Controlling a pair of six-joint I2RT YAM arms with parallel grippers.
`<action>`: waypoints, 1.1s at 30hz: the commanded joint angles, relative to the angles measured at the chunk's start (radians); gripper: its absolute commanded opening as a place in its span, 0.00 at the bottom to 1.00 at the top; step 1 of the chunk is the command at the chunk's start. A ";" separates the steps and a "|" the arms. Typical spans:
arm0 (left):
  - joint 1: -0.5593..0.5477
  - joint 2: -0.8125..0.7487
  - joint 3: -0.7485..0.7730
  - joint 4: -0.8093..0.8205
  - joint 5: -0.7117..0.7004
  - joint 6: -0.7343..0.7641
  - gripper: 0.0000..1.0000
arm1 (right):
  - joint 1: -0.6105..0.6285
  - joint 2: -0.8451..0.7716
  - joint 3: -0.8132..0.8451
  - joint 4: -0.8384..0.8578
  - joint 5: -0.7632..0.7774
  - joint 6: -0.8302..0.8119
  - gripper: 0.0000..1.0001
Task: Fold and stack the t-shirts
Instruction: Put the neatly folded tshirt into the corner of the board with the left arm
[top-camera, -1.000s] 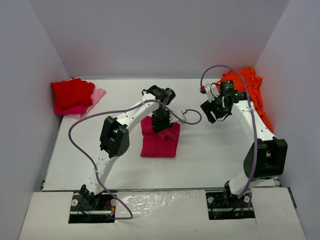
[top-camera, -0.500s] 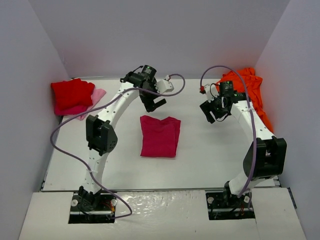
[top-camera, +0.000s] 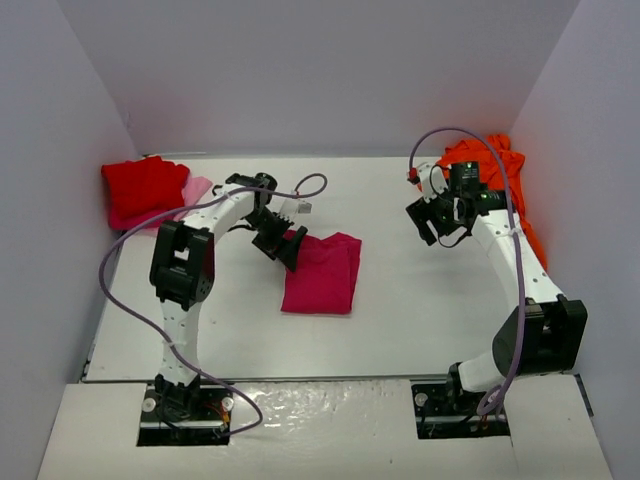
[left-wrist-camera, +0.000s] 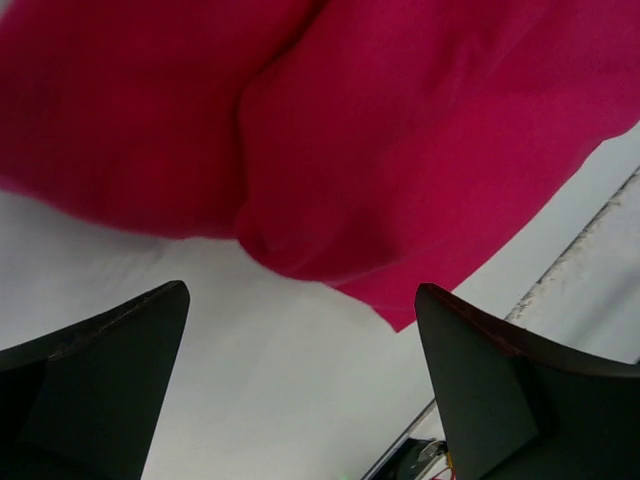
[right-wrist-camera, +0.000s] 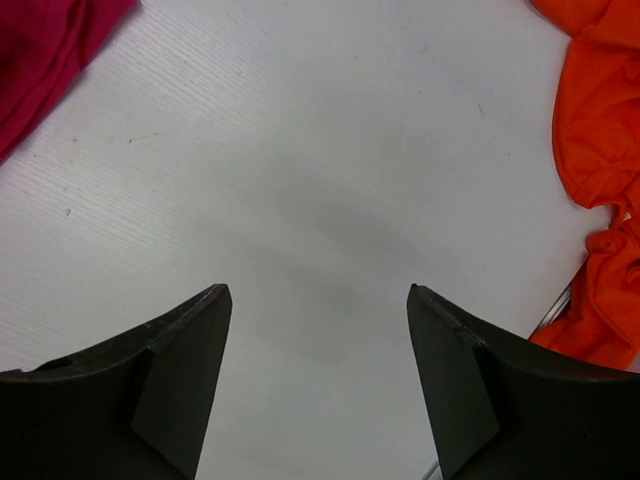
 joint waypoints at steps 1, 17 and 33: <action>0.022 0.032 0.014 -0.036 0.241 -0.055 0.95 | -0.006 -0.063 -0.022 0.010 0.008 0.010 0.68; 0.014 0.358 0.151 -0.157 0.419 0.001 0.95 | -0.009 -0.107 -0.081 0.009 0.032 0.027 0.69; -0.076 0.506 0.289 -0.295 0.492 0.105 0.73 | 0.036 0.019 -0.147 0.009 -0.227 0.120 0.61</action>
